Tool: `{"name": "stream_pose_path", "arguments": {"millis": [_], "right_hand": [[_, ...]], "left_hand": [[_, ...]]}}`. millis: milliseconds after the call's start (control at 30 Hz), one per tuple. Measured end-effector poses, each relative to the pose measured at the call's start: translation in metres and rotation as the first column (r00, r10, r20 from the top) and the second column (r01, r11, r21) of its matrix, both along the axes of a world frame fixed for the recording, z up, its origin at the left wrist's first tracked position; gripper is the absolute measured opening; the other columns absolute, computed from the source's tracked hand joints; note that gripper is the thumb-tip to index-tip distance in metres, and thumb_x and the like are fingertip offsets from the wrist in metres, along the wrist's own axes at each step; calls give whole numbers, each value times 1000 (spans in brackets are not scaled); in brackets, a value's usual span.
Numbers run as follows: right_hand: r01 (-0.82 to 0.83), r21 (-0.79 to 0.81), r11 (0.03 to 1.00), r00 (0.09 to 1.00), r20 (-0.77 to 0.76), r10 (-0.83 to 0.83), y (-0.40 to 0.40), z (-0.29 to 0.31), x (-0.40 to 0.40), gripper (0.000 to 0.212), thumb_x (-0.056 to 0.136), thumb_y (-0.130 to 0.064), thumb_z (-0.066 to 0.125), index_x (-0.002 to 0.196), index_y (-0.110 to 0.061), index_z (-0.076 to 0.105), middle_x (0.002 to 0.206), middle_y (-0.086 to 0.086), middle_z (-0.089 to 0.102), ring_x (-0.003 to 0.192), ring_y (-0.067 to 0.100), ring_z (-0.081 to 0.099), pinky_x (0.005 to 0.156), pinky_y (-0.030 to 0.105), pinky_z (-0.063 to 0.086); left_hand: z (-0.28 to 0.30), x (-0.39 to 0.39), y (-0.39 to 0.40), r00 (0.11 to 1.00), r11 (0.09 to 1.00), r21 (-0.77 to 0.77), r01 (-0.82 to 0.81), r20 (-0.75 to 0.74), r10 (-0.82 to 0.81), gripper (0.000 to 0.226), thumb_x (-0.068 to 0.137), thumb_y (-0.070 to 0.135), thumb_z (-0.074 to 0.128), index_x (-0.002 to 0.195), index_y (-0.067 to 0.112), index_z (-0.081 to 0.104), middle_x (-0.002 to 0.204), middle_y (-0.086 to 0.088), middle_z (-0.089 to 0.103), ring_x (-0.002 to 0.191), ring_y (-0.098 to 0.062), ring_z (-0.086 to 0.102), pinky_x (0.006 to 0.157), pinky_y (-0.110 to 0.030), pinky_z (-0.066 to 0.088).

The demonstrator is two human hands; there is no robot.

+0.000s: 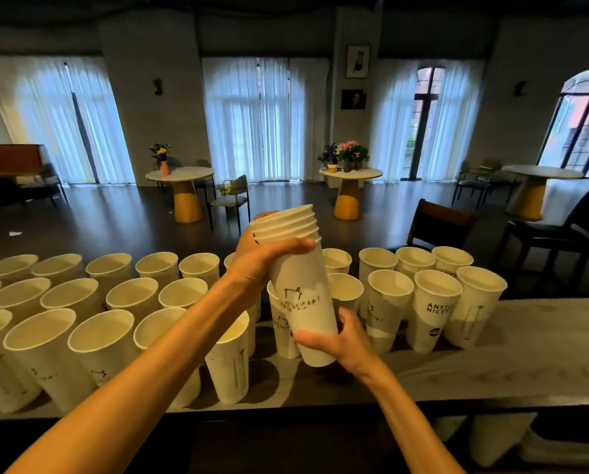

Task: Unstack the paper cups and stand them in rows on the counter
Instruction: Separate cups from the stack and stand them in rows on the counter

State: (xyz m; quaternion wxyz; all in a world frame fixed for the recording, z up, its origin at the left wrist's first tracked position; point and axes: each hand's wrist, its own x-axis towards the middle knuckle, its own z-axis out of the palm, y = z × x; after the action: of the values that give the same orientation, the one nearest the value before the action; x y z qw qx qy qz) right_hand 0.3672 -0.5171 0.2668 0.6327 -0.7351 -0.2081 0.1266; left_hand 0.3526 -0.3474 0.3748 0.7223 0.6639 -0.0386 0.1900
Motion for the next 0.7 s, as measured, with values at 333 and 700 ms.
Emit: {"name": "stream_pose_path", "arguments": {"millis": [333, 700], "right_hand": [[156, -146, 977, 981, -91, -170, 26, -69, -16, 86, 48, -36, 96, 113, -46, 40, 110, -25, 52, 117, 11, 53, 100, 34, 46], [53, -395, 917, 991, -92, -97, 31, -81, -14, 116, 44, -40, 97, 143, -36, 36, 146, -8, 46, 139, 19, 41, 113, 39, 36]], "left_hand": [[34, -20, 49, 980, 990, -90, -106, 161, 119, 87, 55, 40, 87, 133, 17, 54, 116, -14, 68, 101, -26, 67, 76, -37, 59], [44, -25, 43, 990, 981, -191, 16, 141, 11, 66, 61, 47, 79, 119, 21, 62, 106, -13, 68, 97, -28, 65, 92, -54, 56]]}}
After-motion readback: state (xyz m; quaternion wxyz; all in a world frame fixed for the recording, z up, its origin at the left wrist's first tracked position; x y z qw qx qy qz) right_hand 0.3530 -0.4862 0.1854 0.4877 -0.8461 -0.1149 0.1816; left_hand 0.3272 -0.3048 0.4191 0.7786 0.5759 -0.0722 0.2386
